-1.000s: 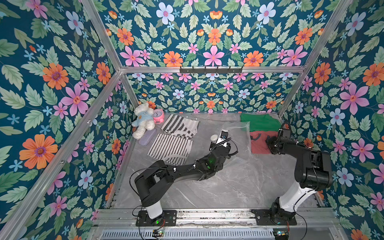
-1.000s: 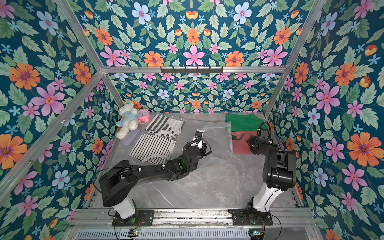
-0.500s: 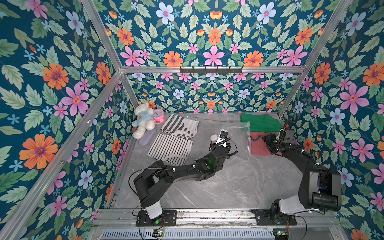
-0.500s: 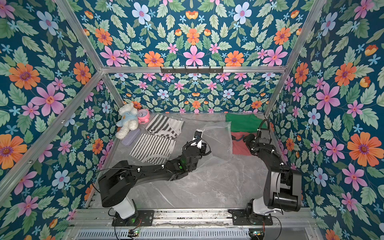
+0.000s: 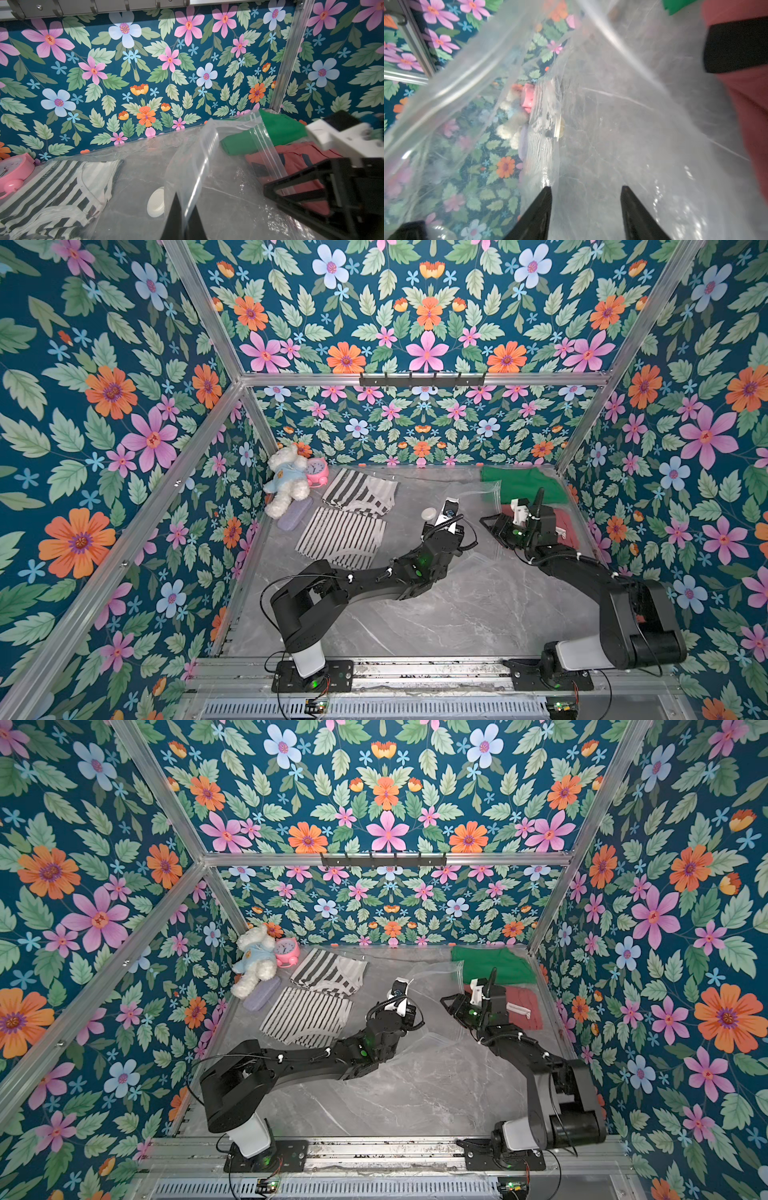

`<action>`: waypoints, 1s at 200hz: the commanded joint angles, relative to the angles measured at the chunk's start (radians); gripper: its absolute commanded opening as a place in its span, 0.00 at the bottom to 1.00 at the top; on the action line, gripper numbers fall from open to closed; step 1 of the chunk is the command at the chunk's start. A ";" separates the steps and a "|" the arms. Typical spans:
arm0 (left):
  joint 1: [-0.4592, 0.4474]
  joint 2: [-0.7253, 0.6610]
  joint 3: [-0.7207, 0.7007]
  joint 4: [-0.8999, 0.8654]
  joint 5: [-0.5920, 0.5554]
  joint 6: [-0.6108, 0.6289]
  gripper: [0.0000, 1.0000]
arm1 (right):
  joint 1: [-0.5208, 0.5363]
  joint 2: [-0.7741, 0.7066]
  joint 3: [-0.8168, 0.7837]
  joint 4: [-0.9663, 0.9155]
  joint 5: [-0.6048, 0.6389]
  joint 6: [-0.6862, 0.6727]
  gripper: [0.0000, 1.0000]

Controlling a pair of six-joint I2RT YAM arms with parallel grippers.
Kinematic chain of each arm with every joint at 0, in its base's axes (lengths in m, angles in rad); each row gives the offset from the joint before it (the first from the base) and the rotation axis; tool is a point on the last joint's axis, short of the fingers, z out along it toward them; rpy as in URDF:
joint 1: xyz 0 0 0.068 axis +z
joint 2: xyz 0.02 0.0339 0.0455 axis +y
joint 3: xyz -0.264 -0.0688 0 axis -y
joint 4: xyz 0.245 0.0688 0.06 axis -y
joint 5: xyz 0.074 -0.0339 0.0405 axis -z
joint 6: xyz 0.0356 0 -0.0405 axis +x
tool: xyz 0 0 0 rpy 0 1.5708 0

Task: Take the tank top out of the vacuum bag
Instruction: Take out the tank top from the vacuum bag.

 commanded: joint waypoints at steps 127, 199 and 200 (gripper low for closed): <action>-0.001 -0.010 -0.004 0.133 0.097 0.062 0.00 | 0.193 0.323 0.099 0.307 0.025 -0.037 0.51; -0.014 -0.074 -0.100 0.243 0.227 0.061 0.00 | 0.269 0.472 0.284 0.268 0.019 -0.028 0.51; -0.015 -0.074 -0.101 0.243 0.229 0.062 0.00 | 0.268 0.474 0.286 0.269 0.019 -0.027 0.51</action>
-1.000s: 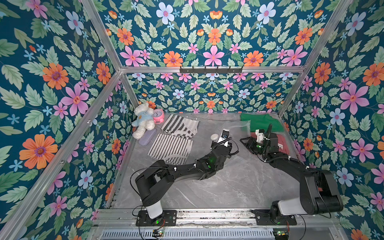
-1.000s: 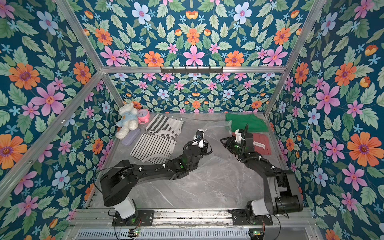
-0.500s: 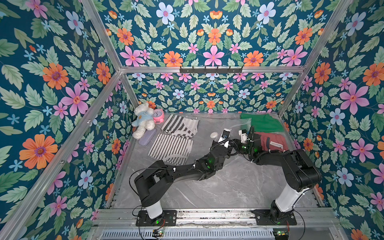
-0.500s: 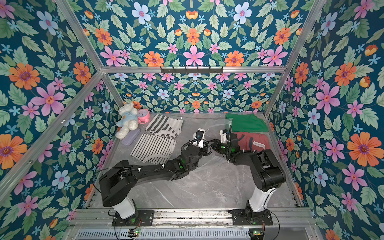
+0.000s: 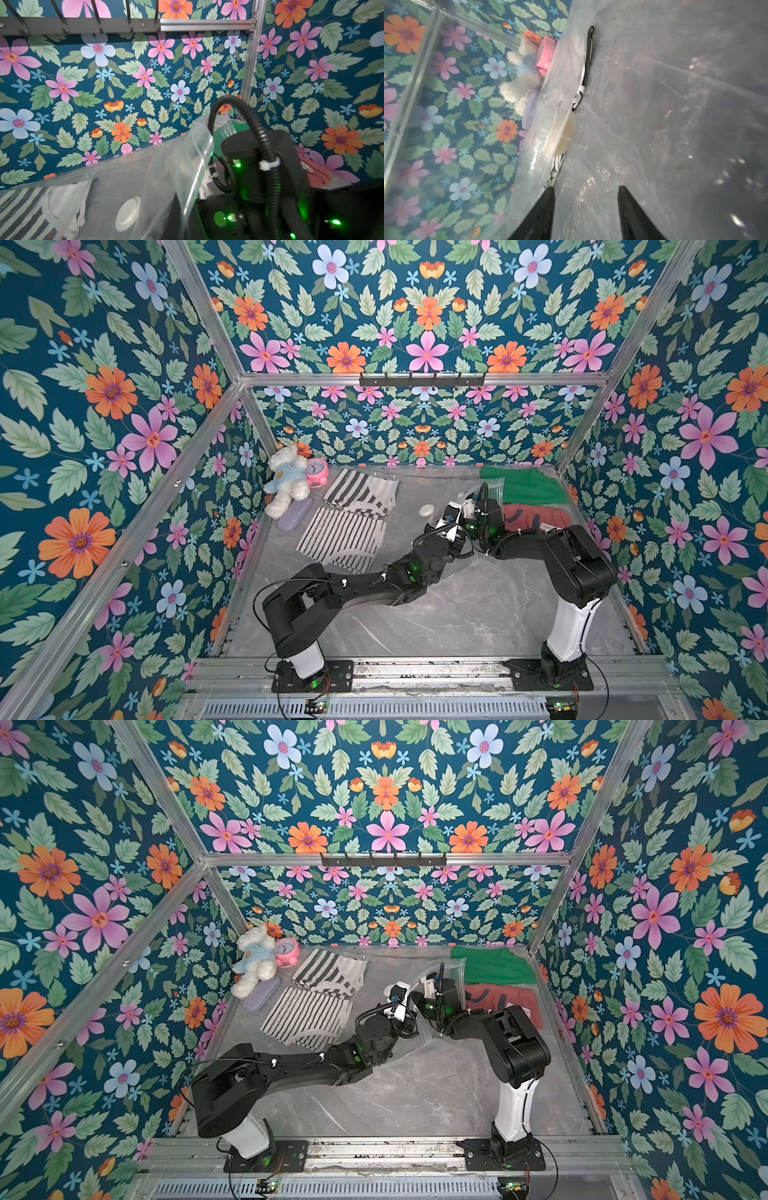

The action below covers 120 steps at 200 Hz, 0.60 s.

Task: Take the tank top out of the vacuum bag
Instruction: Take out the tank top from the vacuum bag.

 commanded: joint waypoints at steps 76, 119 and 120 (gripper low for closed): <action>-0.019 -0.043 -0.054 0.168 0.161 0.017 0.00 | 0.052 0.180 0.164 0.000 -0.023 0.046 0.52; -0.020 -0.005 -0.004 0.140 0.182 0.018 0.00 | 0.055 0.241 0.216 0.004 -0.031 0.074 0.52; -0.021 -0.004 -0.003 0.140 0.183 0.019 0.00 | 0.055 0.242 0.218 0.003 -0.031 0.074 0.52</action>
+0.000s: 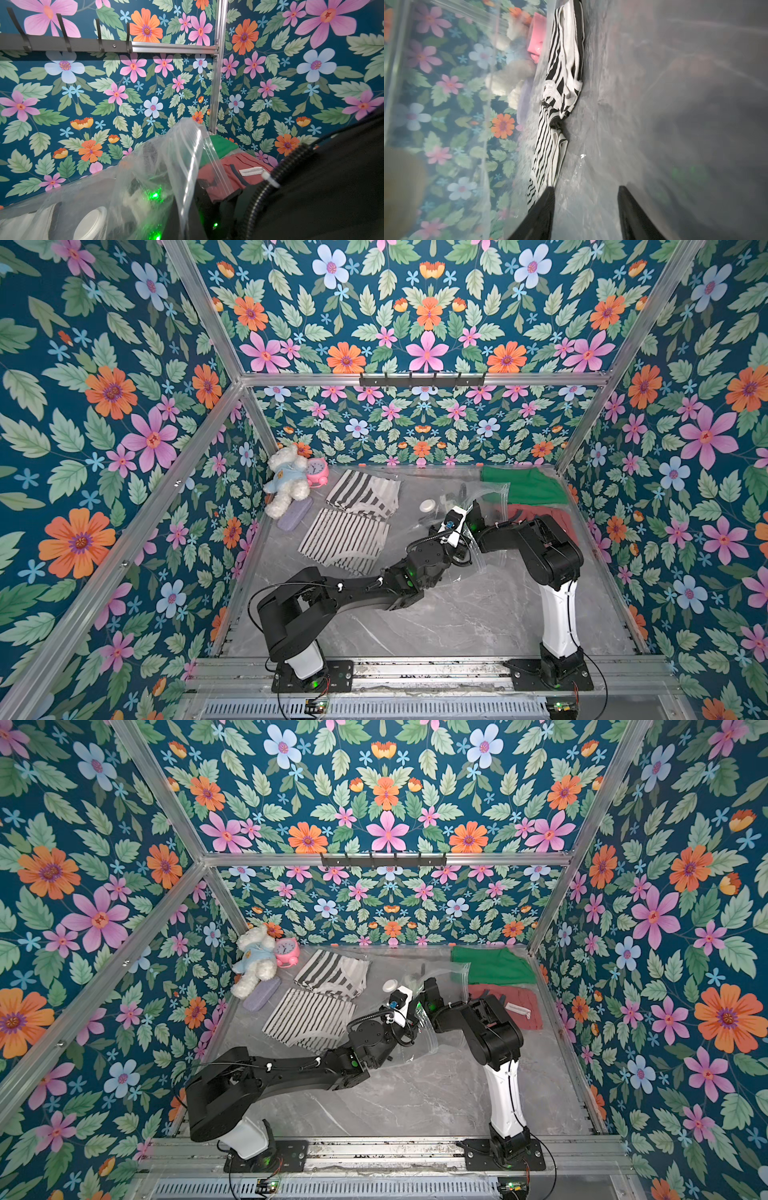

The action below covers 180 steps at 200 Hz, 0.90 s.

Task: Take the tank top out of the vacuum bag
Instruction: Take out the tank top from the vacuum bag.

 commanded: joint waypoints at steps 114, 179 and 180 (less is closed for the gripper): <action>-0.002 0.066 0.056 0.050 -0.073 0.020 0.00 | 0.000 0.061 0.115 -0.079 -0.024 0.023 0.53; -0.002 0.038 0.021 0.064 -0.041 0.007 0.00 | 0.000 0.057 0.121 -0.088 -0.007 0.036 0.53; -0.002 0.037 0.021 0.064 -0.040 0.007 0.00 | 0.000 0.057 0.122 -0.086 -0.008 0.036 0.53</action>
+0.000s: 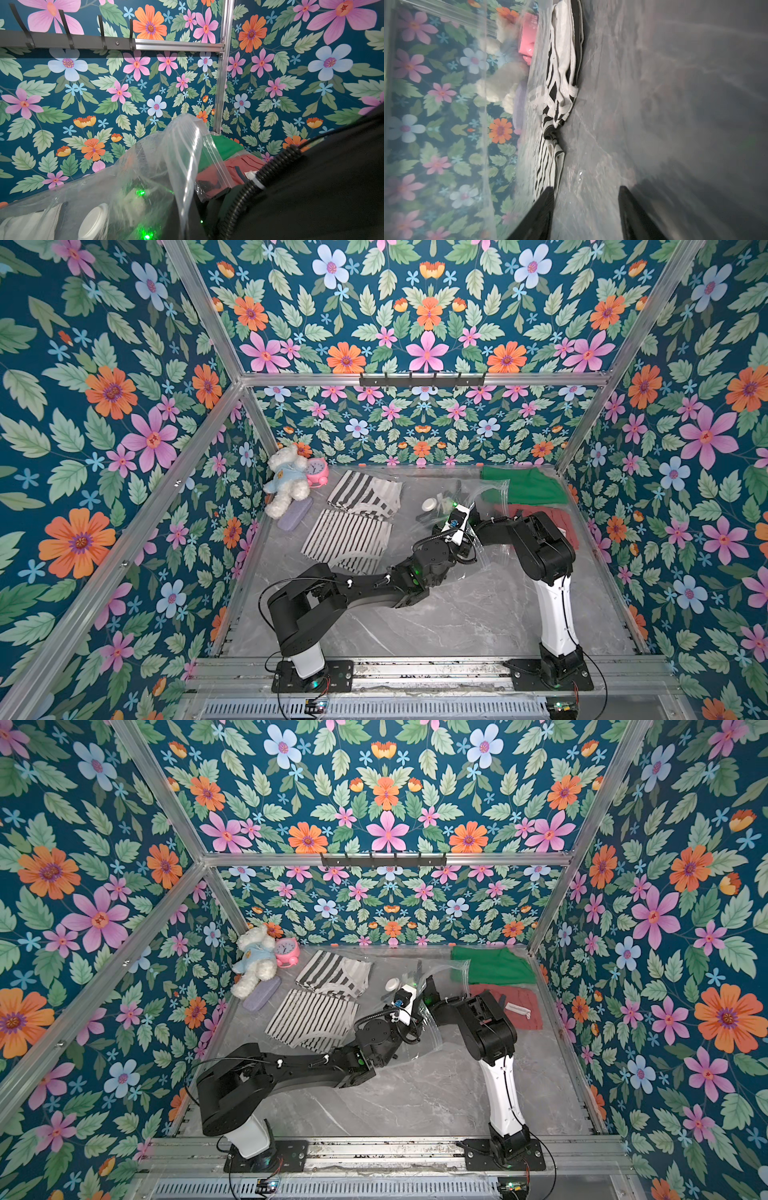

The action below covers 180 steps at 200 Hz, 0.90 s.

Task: Take the tank top out of the vacuum bag
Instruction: Take out the tank top from the vacuum bag.

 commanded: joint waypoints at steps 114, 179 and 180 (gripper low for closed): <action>-0.007 -0.045 -0.028 0.105 0.166 -0.032 0.00 | 0.037 0.183 0.158 0.264 -0.089 0.189 0.53; -0.009 -0.023 -0.029 0.117 0.168 -0.038 0.00 | 0.067 0.296 0.296 0.126 0.016 0.185 0.53; -0.009 -0.022 -0.029 0.117 0.169 -0.038 0.00 | 0.068 0.297 0.297 0.125 0.017 0.186 0.53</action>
